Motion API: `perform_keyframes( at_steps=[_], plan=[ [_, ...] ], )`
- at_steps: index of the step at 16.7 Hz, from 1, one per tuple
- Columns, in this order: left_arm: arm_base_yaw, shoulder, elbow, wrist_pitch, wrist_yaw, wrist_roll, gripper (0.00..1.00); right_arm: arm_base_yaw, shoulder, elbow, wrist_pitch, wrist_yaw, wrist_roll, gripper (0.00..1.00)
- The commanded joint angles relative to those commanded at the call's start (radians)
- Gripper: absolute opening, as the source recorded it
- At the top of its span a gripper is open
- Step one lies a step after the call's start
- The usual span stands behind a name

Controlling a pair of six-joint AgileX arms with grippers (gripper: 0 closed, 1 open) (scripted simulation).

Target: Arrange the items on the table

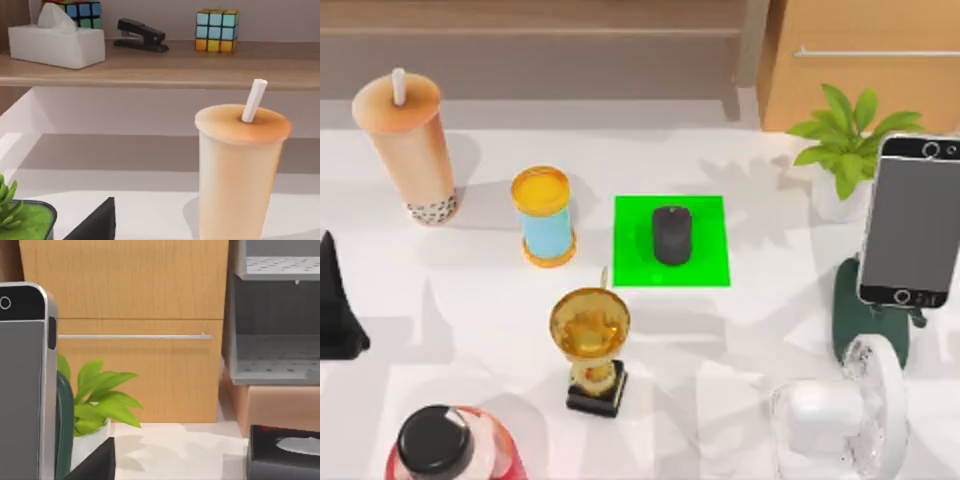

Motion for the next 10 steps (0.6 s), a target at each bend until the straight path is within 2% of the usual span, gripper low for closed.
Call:
perform_keyframes(
  at_steps=[4,10],
  plan=[
    [-0.044,0.36,0.015,0.244,-0.027,-0.007,1.0,0.0,0.0,0.0,0.0,0.0,0.0,1.0],
    [-0.1,1.082,0.093,0.616,-0.065,0.001,1.0,0.0,0.0,0.0,0.0,0.0,0.0,1.0]
  ],
)
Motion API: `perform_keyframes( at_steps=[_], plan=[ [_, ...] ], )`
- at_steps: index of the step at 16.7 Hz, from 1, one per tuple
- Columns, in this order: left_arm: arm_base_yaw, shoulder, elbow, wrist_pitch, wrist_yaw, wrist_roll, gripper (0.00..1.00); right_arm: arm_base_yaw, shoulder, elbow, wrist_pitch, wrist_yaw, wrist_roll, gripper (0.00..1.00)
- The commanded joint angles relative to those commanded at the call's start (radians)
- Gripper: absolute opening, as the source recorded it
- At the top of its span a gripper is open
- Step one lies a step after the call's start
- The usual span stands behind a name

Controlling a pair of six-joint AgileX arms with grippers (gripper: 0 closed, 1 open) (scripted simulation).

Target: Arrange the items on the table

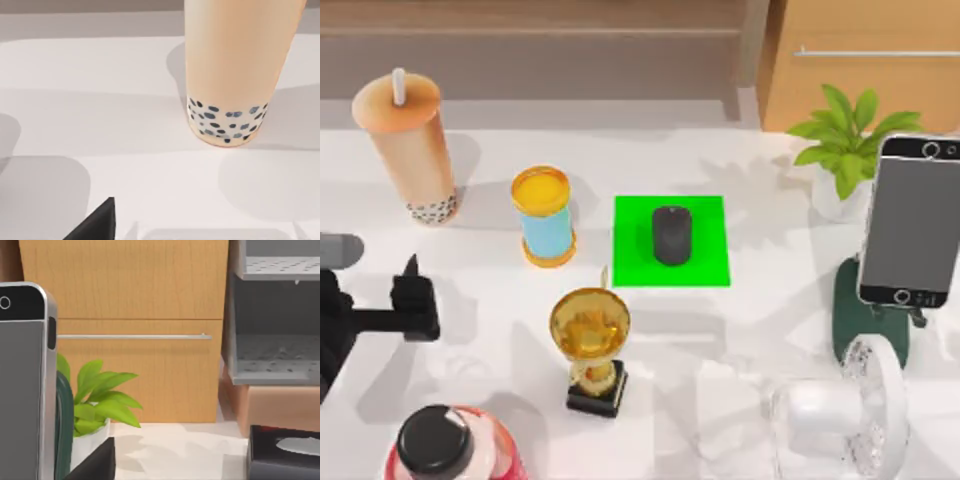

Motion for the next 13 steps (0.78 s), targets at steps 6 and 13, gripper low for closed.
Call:
perform_keyframes(
  at_steps=[6,13],
  plan=[
    [-0.028,0.51,0.193,0.365,-0.019,0.006,1.0,0.0,0.0,0.0,0.0,0.0,0.0,1.0],
    [-0.023,0.671,0.365,0.574,-0.027,0.002,1.0,0.0,0.0,0.0,0.0,0.0,0.0,1.0]
  ],
)
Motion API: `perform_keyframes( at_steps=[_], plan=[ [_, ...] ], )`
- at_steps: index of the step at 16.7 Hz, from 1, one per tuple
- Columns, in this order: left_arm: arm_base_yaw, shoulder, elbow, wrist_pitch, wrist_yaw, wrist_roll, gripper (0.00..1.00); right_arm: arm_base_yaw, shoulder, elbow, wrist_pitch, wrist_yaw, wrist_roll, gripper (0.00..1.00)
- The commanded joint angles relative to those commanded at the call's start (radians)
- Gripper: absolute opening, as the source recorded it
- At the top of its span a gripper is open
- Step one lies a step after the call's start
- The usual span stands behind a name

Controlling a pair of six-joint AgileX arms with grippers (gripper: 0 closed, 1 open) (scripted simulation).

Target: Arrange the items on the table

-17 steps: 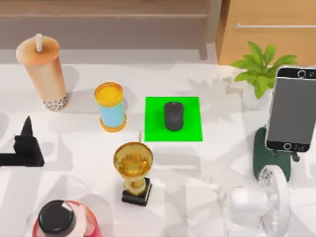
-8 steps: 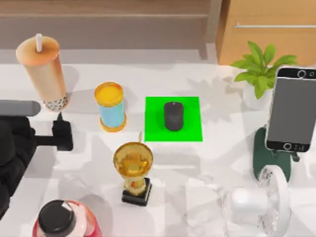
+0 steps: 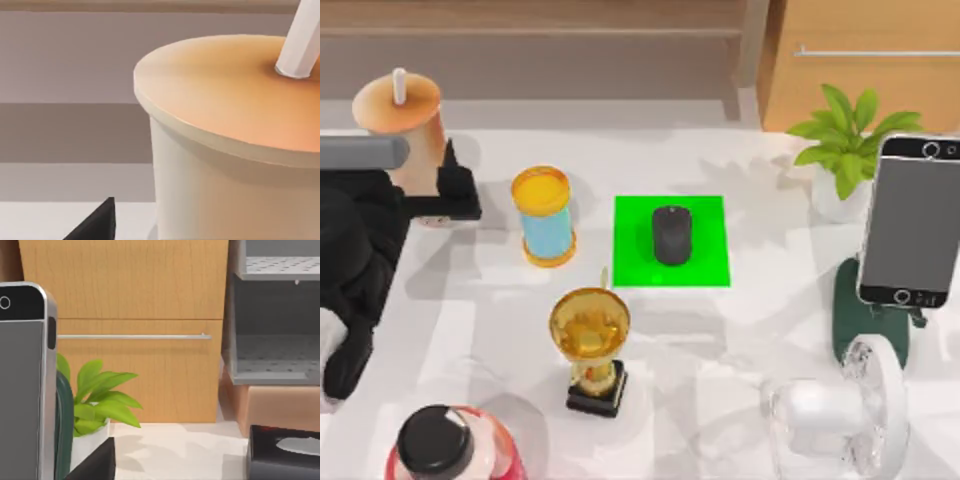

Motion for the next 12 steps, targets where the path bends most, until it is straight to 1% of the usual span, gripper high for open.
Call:
perform_keyframes(
  at_steps=[5,12],
  plan=[
    [0.001,-0.001,0.001,-0.003,0.001,0.0,1.0,0.0,0.0,0.0,0.0,0.0,0.0,1.0],
    [0.012,0.066,0.119,-0.053,0.012,0.001,1.0,0.0,0.0,0.0,0.0,0.0,0.0,1.0]
  ],
)
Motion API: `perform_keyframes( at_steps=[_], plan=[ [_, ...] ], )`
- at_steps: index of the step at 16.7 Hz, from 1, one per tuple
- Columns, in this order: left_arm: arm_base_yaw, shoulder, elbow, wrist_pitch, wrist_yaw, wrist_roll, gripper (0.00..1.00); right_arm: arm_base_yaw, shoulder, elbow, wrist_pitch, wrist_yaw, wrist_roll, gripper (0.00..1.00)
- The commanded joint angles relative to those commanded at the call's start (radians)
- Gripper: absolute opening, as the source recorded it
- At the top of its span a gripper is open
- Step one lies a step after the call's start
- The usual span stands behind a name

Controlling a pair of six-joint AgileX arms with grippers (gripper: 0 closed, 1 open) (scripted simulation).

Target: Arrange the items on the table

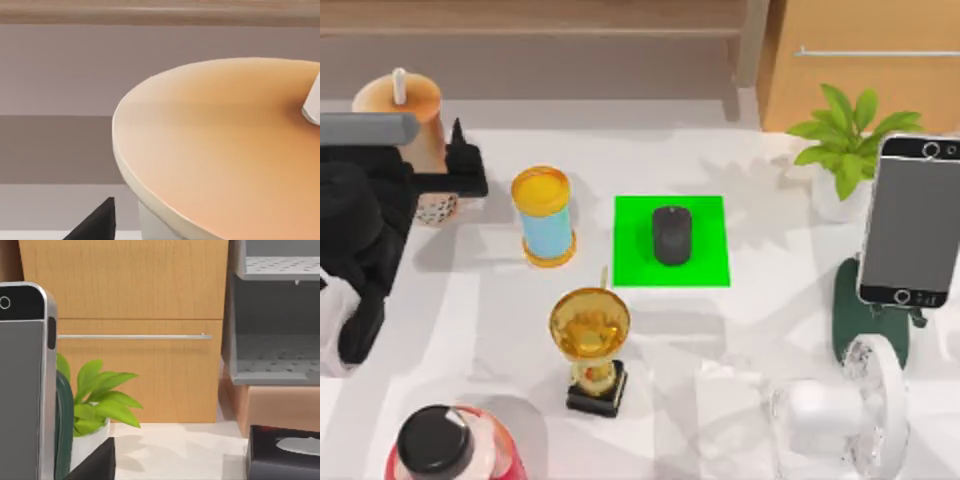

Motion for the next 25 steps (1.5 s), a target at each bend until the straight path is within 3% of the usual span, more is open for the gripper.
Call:
perform_keyframes(
  at_steps=[4,17,25],
  plan=[
    [0.001,0.003,0.005,-0.003,0.001,0.0,1.0,0.0,0.0,0.0,0.0,0.0,0.0,1.0],
    [0.001,0.003,0.005,-0.003,0.001,0.0,0.02,0.0,0.0,0.0,0.0,0.0,0.0,1.0],
    [0.001,0.003,0.005,-0.003,0.001,0.0,0.0,0.0,0.0,0.0,0.0,0.0,0.0,1.0]
  ],
)
